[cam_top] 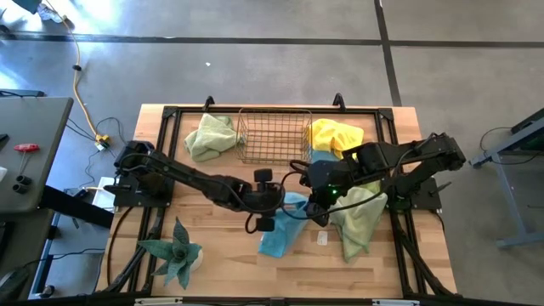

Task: Fold microfiber towels
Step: Fold the left blue towel

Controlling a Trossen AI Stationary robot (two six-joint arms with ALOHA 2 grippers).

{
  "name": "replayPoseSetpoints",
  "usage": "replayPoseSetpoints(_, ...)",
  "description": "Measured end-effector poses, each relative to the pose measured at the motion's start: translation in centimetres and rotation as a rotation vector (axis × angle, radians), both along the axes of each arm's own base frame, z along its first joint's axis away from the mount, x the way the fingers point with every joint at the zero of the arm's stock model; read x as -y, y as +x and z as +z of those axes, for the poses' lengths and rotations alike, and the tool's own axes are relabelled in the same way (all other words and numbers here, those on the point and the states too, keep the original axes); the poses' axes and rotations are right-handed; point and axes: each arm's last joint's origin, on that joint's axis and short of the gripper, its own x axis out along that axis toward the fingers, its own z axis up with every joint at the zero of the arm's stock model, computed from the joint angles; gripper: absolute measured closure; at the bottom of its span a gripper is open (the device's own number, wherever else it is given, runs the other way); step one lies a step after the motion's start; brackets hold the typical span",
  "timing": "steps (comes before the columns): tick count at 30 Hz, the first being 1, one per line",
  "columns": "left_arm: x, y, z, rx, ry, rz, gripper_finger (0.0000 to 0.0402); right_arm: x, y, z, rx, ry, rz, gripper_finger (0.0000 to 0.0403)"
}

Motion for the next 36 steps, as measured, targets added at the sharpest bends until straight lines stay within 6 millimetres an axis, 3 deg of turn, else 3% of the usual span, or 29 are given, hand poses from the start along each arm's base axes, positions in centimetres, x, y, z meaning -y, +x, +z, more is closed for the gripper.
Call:
replayPoseSetpoints(6,0.5,0.0,0.0,0.003,-0.012,-0.016,0.0275,0.1,0.0,0.0,0.018,-0.051,0.007,0.0403)
replayPoseSetpoints(13,0.6,-0.4,-0.1,-0.039,-0.085,-0.036,0.0388,0.0,0.0,0.0,0.026,-0.079,0.021,0.0403)
replayPoseSetpoints(17,0.5,-1.3,0.6,-0.056,-0.128,-0.016,0.0389,0.1,0.0,-0.1,0.030,-0.114,0.022,0.0403)
replayPoseSetpoints(24,-0.1,-3.6,5.9,0.000,-0.110,0.036,0.0398,0.2,0.0,-0.1,0.053,-0.198,0.053,0.0403)
replayPoseSetpoints(29,-0.9,-5.7,9.8,0.083,-0.071,0.058,0.0400,0.4,0.3,0.1,0.133,-0.369,0.123,0.0403)
replayPoseSetpoints(36,-1.9,-9.2,13.6,0.120,0.042,0.141,0.0401,0.6,0.9,0.7,0.242,-0.544,0.172,0.0403)
